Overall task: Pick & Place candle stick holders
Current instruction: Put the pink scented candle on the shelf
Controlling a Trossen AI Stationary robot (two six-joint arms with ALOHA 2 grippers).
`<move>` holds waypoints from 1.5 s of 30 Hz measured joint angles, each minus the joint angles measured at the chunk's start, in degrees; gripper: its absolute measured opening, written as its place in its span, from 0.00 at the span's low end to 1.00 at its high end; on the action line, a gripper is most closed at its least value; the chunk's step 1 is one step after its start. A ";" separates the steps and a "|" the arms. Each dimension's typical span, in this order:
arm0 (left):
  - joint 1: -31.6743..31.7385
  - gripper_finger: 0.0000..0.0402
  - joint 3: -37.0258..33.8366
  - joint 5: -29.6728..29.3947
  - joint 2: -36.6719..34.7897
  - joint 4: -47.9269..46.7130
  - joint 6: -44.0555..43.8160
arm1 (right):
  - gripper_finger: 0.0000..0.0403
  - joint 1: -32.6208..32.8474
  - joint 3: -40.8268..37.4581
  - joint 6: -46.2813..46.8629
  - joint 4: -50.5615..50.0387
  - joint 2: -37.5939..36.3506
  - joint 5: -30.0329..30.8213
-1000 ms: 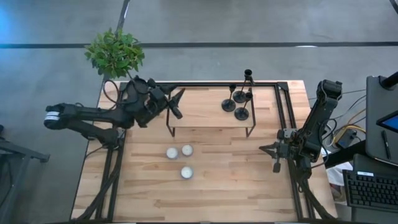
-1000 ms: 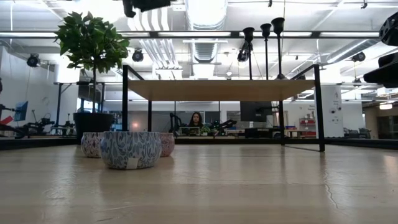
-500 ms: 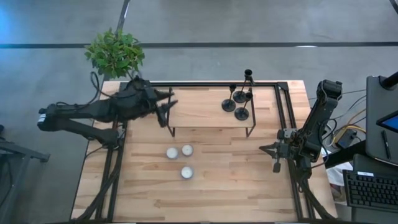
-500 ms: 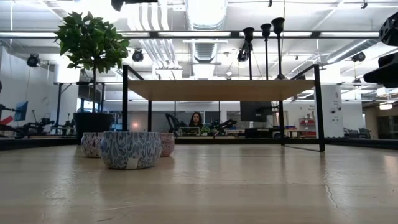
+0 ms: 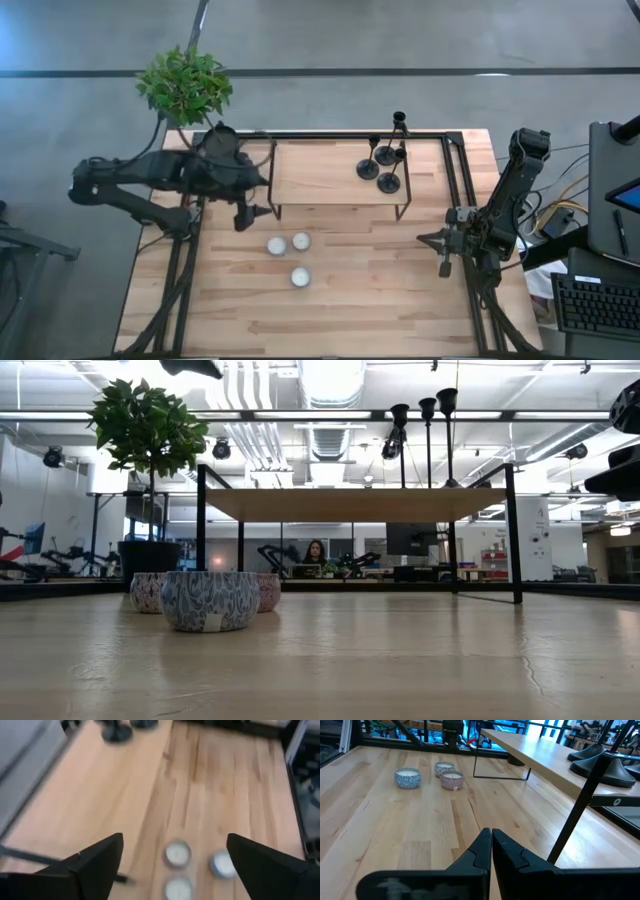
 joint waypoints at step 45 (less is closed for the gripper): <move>-13.21 0.92 -1.16 -12.61 29.10 8.28 -49.74 | 0.02 0.00 0.02 0.00 0.02 0.00 0.00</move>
